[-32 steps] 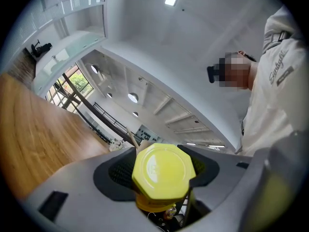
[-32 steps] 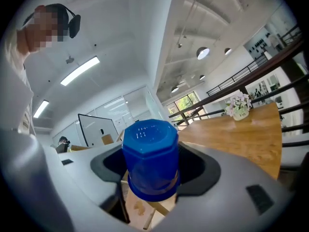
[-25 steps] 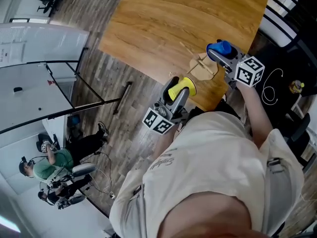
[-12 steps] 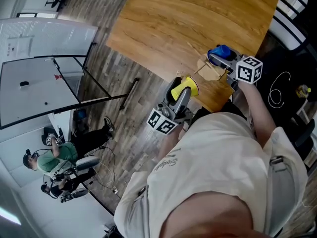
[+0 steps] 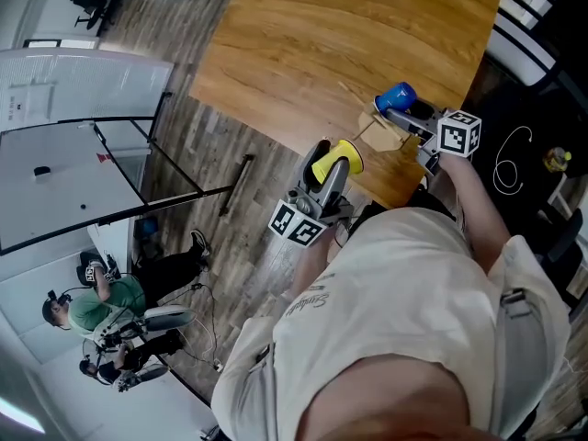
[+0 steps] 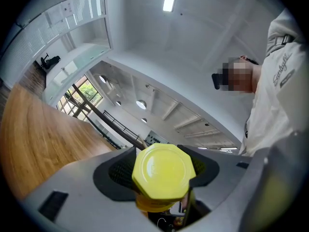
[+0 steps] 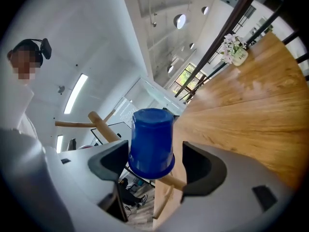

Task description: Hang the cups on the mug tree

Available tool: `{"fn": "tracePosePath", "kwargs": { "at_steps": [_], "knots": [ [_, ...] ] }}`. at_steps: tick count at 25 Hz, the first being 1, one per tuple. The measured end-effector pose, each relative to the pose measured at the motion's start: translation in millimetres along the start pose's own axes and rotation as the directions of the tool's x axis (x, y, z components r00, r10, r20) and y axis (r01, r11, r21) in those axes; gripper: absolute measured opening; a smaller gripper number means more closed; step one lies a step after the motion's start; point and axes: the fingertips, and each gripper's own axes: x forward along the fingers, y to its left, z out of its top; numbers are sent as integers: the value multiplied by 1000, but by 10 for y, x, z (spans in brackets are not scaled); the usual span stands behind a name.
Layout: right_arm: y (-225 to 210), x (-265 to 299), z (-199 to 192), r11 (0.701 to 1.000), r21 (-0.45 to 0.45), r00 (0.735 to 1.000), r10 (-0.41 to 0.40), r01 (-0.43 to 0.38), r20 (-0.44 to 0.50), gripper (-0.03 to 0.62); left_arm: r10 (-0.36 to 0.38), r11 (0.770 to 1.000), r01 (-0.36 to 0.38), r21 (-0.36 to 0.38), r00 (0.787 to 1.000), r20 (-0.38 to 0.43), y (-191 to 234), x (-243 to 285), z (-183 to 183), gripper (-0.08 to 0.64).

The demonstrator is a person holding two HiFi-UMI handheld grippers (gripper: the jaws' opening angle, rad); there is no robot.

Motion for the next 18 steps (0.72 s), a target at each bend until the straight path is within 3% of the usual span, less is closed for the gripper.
{"fn": "tracePosePath", "kwargs": {
  "at_steps": [9,14,15,18],
  "knots": [
    [-115,-575,-491,995,-47,989,-96,91,-112,328,10,998,-10,69,1000,2,112,-56,63,272],
    [-55,-718,-473,988,-63,988,-142,138,-65,316,-2,994,3,108,1000,-2,120,-31,80,272],
    [-22,-725,-447,986,-86,988,-146,141,-57,282,-6,993,7,116,1000,-7,121,-15,70,272],
    [123,-758,-355,962,-228,985,-166,153,-39,48,-15,991,19,130,1000,-26,117,36,13,273]
  ]
}}
